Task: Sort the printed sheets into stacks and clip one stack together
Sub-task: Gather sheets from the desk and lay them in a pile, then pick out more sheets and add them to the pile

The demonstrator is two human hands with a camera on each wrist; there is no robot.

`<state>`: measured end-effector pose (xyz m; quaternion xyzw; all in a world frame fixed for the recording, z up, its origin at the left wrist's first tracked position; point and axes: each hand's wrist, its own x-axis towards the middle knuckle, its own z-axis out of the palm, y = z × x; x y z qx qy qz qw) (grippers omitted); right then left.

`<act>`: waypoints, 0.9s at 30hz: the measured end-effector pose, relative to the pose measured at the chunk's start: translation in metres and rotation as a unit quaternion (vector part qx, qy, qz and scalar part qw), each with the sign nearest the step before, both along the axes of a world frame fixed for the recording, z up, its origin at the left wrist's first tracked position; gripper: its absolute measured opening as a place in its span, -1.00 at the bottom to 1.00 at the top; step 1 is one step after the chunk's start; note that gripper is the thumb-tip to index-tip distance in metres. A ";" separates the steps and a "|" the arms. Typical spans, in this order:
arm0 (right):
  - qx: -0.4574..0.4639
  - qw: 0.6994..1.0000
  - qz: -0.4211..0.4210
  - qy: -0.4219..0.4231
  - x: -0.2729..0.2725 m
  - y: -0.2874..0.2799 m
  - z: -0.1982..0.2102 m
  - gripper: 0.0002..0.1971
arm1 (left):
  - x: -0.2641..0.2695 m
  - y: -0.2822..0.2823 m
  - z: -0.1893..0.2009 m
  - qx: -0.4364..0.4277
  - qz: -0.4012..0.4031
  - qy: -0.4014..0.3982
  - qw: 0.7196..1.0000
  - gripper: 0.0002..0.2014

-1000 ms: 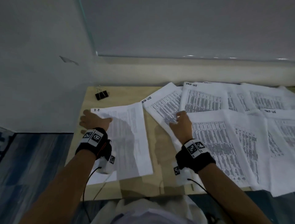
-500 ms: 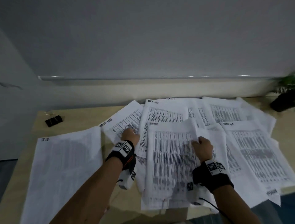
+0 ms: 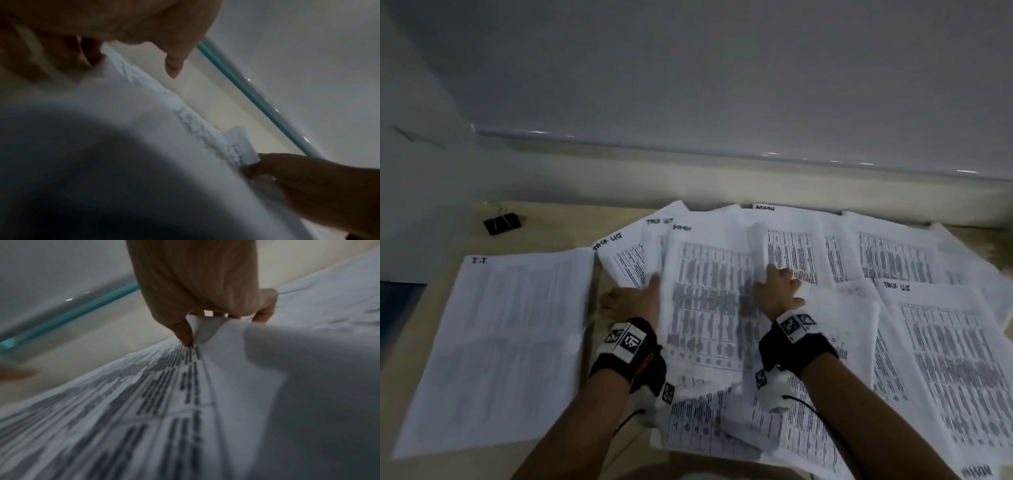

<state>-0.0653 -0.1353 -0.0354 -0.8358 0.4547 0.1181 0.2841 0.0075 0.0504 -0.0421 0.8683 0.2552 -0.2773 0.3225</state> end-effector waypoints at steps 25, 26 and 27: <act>0.041 0.975 -0.216 0.017 -0.136 -0.078 0.003 0.02 | 0.008 -0.036 0.087 -0.226 -0.096 -0.263 0.933 -0.73; 0.052 0.974 -0.221 -0.008 -0.135 -0.079 -0.002 -0.04 | 0.004 -0.040 0.070 -0.210 -0.108 -0.208 0.949 -0.67; 0.062 0.973 -0.220 -0.023 -0.131 -0.079 -0.005 -0.14 | -0.001 -0.043 0.056 -0.198 -0.122 -0.162 0.959 -0.64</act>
